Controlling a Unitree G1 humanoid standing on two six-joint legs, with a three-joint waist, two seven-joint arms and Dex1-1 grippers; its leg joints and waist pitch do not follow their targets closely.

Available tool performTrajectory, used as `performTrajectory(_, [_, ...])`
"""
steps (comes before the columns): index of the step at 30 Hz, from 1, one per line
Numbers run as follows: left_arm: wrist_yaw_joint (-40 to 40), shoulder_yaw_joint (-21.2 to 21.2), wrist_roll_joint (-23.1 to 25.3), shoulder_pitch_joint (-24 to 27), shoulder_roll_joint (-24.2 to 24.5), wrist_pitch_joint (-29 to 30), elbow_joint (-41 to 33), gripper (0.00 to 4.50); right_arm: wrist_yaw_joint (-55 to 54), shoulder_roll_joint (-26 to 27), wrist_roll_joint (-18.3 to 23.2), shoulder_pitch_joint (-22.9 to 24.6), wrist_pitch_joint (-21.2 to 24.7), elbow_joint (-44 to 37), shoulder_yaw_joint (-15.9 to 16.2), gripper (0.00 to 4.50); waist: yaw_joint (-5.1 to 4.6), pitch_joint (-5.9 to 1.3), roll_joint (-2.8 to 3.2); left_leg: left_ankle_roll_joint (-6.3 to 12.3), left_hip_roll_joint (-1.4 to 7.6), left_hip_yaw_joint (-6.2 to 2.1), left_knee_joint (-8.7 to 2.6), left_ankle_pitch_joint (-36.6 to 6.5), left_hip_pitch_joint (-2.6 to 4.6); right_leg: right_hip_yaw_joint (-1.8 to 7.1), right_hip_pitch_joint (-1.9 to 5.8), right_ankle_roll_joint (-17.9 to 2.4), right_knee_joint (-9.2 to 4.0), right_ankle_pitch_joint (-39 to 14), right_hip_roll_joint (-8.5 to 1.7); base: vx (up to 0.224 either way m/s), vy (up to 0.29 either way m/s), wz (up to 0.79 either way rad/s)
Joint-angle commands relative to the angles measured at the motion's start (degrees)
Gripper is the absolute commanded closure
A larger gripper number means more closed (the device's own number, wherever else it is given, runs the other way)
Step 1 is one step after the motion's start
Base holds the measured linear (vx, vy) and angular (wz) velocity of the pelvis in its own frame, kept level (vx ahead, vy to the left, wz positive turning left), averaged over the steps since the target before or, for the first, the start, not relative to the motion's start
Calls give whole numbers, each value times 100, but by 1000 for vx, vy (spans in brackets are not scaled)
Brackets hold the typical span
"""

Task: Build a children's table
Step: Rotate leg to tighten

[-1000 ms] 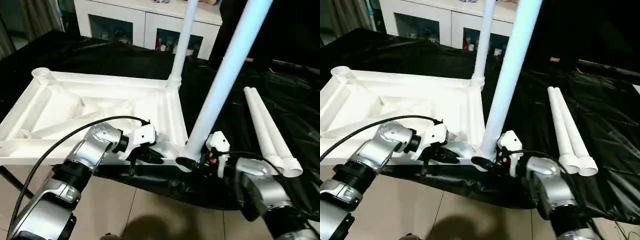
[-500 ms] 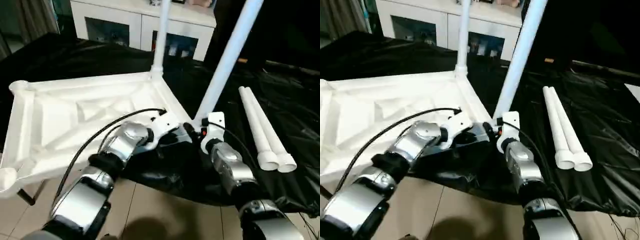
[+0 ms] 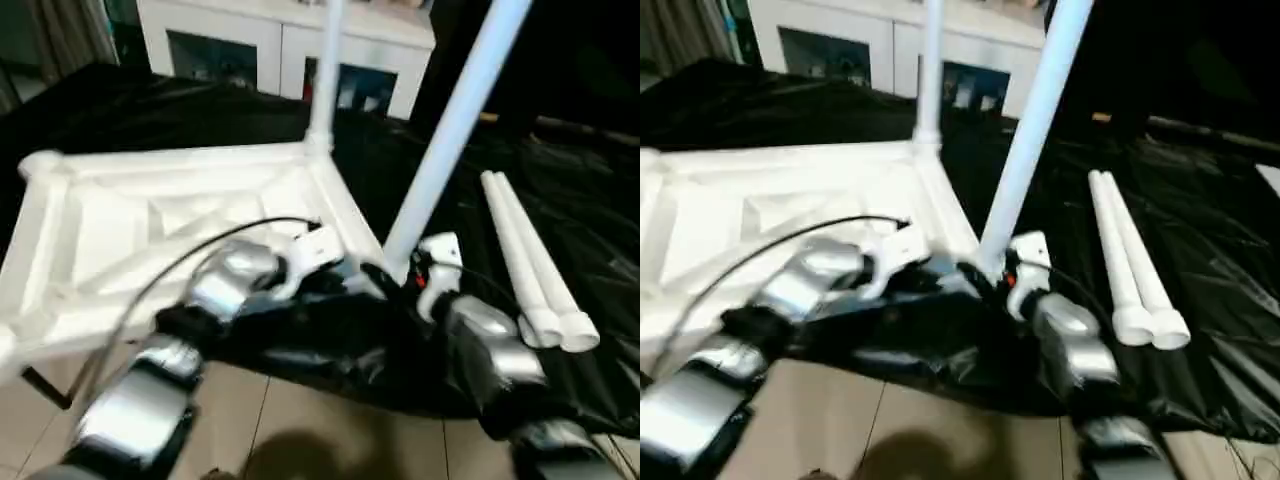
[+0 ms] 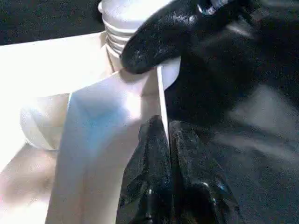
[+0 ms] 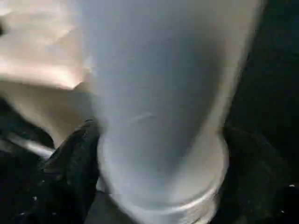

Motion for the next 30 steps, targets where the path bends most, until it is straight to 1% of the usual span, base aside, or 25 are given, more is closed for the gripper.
performTrajectory(1, [-606,-226,-123,224,73,-220,-141,450,454,-231,99,92,128,-360,66,69,22,-382,52,351,44,51,-308,-1407,33,224,297,-1179,-404,-901,-305,0,0,0])
performTrajectory(2, [-729,-256,-133,257,142,-309,-203,450,585,-304,123,144,148,-453,90,69,23,-380,46,370,43,55,-311,-1401,29,222,307,-1201,-403,-854,-301,0,0,0])
performTrajectory(3, [-948,-259,-214,305,236,-282,-324,450,759,-425,126,224,146,-598,152,69,30,-382,57,341,48,55,-310,-1437,39,223,299,-1212,-395,-866,-305,0,0,0])
performTrajectory(4, [-1044,-257,-249,325,273,-269,-377,450,830,-477,116,260,138,-661,189,69,46,-369,64,313,54,54,-316,-1526,57,221,284,-1220,-405,-982,-315,0,0,0])
performTrajectory(5, [-1361,-249,-358,386,415,-161,-562,450,1104,-684,54,403,72,-901,352,69,47,-364,45,301,54,56,-322,-1562,51,221,291,-1204,-412,-1045,-311,0,0,0])
performTrajectory(6, [-1471,-249,-380,408,489,-123,-642,450,1246,-778,37,477,97,-1040,424,69,62,-353,44,293,53,62,-325,-1606,50,228,289,-1163,-418,-1144,-303,0,0,0])
performTrajectory(7, [-1471,-249,-380,408,489,-123,-642,450,1246,-778,37,477,97,-1040,424,69,68,-354,55,275,56,57,-330,-1676,65,230,275,-1132,-425,-1256,-310,0,0,0])
performTrajectory(8, [-1623,-240,-382,436,608,-95,-760,450,1501,-909,7,583,217,-1262,511,69,71,-344,45,253,55,61,-332,-1763,74,230,260,-1099,-448,-1420,-311,0,0,0])
performTrajectory(10, [-1671,-218,-396,438,657,-75,-801,450,1596,-971,-73,619,265,-1303,577,69,92,-335,43,232,60,64,-332,-1837,87,241,242,-1060,-467,-1600,-324,0,0,0])
performTrajectory(13, [-1619,-167,-381,422,672,-102,-769,450,1465,-914,-218,559,109,-1082,564,69,80,-338,36,149,56,45,-343,-1868,64,228,242,-964,-479,-1830,-339,0,0,0])
performTrajectory(14, [-1615,-160,-380,421,668,-106,-763,450,1429,-877,-201,539,109,-1063,531,86,77,-339,34,133,51,42,-343,-1865,60,227,244,-939,-482,-1861,-334,0,0,0])
performTrajectory(16, [-1671,-169,-418,447,674,-1,-820,450,1413,-808,-95,532,206,-1142,517,86,76,-345,32,134,52,40,-340,-1830,61,229,242,-947,-468,-1782,-328,0,0,0])
performTrajectory(18, [-1704,-182,-441,474,689,59,-885,450,1419,-802,-49,552,268,-1213,546,113,76,-345,35,145,51,45,-338,-1768,61,231,245,-987,-458,-1665,-324,0,0,0])
performTrajectory(21, [-1731,-202,-460,534,701,119,-1006,450,1480,-782,-8,605,389,-1306,612,131,67,-351,33,156,48,43,-337,-1698,46,228,265,-997,-443,-1554,-320,0,0,0])
performTrajectory(23, [-1736,-209,-465,546,706,131,-1030,450,1503,-772,-12,620,410,-1319,619,153,65,-355,33,165,48,49,-330,-1654,53,229,259,-1005,-437,-1483,-317,0,0,0])
performTrajectory(24, [-1741,-216,-470,556,713,142,-1049,450,1524,-755,-17,635,419,-1320,623,153,66,-357,31,170,46,49,-327,-1638,52,228,262,-1014,-435,-1463,-318,0,0,0])
performTrajectory(27, [-1766,-229,-496,577,739,212,-1103,450,1502,-721,-30,672,411,-1313,627,177,68,-361,36,167,45,50,-324,-1604,53,229,266,-1028,-427,-1411,-319,0,0,0])
performTrajectory(30, [-1815,-245,-503,605,767,289,-1161,450,1347,-659,-22,683,401,-1247,562,180,58,-363,42,160,42,50,-322,-1580,53,229,270,-1049,-415,-1346,-312,0,0,0])
